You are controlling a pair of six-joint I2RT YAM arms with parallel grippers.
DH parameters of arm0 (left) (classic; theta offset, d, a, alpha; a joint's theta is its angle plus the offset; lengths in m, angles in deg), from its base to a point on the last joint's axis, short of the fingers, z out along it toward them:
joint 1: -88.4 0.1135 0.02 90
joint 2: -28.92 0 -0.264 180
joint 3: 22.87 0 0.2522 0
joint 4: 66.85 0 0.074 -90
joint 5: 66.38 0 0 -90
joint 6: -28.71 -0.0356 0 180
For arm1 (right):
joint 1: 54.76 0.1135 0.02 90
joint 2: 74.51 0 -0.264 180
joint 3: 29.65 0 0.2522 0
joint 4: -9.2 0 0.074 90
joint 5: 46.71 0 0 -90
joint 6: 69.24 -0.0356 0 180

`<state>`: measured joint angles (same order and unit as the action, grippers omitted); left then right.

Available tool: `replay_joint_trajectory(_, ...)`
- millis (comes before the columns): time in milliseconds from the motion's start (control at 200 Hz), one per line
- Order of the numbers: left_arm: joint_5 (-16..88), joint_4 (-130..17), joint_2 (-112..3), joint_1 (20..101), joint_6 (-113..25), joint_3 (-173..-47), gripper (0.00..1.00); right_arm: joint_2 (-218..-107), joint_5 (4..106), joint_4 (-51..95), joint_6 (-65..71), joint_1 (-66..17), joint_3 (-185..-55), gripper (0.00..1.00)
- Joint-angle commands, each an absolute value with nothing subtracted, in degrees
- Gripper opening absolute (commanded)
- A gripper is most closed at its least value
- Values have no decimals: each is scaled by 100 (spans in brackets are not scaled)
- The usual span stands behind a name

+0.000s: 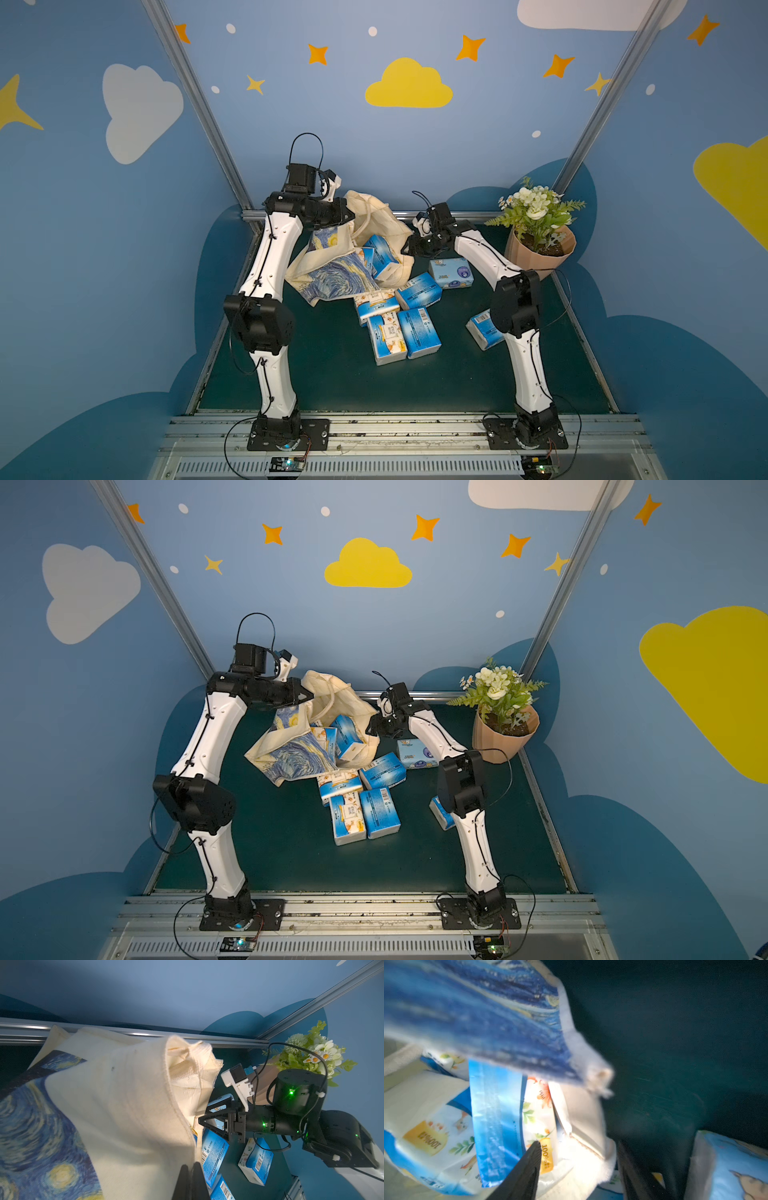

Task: Put tissues into the canvas bag
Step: Adjust the canvas bag at the center of the board.

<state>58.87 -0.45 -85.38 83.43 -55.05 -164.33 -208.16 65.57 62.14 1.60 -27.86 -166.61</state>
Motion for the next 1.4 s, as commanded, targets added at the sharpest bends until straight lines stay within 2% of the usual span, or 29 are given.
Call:
replay_joint_trajectory(0,5722,-19,-8631,8412,-5557,-16565,4,-20969,6873,6094,93,-2697,-16796,39)
replay_joint_trajectory(195,5641,54,-8602,8448,-5608,-16583,4,-20538,6759,6097,199,-2743,-16696,0)
replay_joint_trajectory(581,4877,904,-8671,8331,-5915,-17598,4,-19362,6501,6225,479,-2411,-17607,0)
replay_joint_trajectory(811,4553,1186,-8646,8283,-6047,-17796,4,-19412,6550,6698,112,-2391,-18447,0)
replay_joint_trajectory(926,4173,1423,-8801,8286,-6146,-17787,4,-19536,6485,6982,7,-2364,-18373,0)
replay_joint_trajectory(1397,4594,1069,-9149,8150,-6123,-17999,4,-19301,5923,7637,328,-2799,-17364,0)
